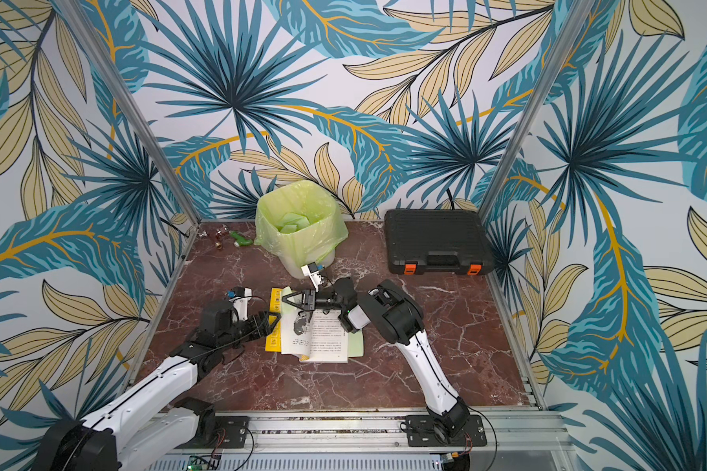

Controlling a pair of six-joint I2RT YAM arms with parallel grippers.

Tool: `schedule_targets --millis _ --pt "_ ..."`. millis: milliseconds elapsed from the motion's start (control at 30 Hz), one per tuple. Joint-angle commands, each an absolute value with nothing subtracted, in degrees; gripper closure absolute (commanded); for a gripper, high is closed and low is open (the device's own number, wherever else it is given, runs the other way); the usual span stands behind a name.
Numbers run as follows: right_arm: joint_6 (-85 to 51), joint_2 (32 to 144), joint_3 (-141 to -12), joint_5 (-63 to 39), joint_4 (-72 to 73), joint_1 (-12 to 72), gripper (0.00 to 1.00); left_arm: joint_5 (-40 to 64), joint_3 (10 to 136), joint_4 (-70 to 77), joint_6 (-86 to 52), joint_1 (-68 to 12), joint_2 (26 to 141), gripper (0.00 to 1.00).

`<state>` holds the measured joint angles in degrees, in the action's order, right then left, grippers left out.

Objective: Peel off the used sticky note
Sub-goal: Open the book at the center of the board.

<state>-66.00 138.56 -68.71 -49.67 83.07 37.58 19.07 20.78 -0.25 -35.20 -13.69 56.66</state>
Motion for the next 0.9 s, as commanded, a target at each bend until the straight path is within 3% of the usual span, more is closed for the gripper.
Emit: schedule_targets --millis 0,867 --pt "-65.7 139.9 -66.9 -49.8 82.1 38.7 1.0 20.3 20.1 3.8 -35.7 -13.0 57.9 0.3" --pt "-65.3 138.2 -66.1 -49.1 82.1 38.7 1.0 23.2 20.5 6.2 -36.0 -12.6 63.5 0.49"
